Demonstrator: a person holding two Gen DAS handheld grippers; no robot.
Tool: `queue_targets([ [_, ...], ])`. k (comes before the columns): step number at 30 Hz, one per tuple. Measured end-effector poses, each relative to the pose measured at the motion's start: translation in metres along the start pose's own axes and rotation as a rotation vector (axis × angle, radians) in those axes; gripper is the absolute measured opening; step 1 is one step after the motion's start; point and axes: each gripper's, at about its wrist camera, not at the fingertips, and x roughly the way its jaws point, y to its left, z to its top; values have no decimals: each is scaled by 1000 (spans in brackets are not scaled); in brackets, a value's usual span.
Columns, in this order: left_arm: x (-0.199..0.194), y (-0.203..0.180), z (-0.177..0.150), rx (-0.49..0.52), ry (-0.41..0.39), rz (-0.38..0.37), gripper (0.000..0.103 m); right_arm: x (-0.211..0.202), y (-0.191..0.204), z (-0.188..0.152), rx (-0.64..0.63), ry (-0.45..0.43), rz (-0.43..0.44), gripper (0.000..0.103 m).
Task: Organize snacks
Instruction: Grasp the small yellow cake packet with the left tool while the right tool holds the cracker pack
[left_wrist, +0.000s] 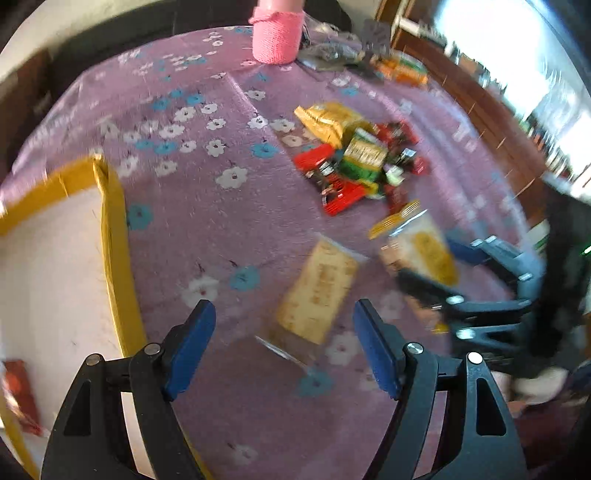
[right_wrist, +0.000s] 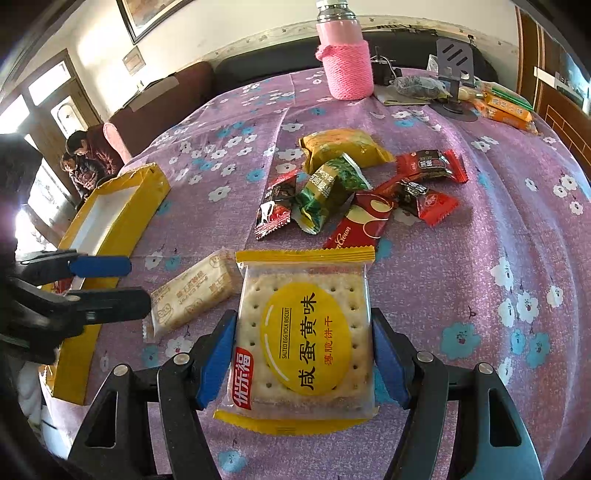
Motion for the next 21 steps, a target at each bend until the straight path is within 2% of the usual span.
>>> queue_targets([
  [4,17,-15,9,19,31,16,76,-1,-7,2,34,-1,34,71],
  [7,32,-36,8,119,39,107,77,-2,-12,3,59,-2,56,71],
  [9,34,-42,4,127,9,86,76,-2,-14,3,67,-3,54,71],
  [11,33,-40,2,101,-14,65,65,-3,-15,3,76,-4,55,70],
  [12,31,-40,1,95,-31,66,41,-3,-15,3,78,-5,55,70],
  [13,28,-39,0,85,-37,54,31,-3,-15,3,80,-7,56,70],
  [15,25,-33,-4,42,-49,25,31,-4,-17,3,92,-13,62,70],
  [21,7,-22,-19,-53,-123,11,31,-6,-22,3,118,-33,69,70],
])
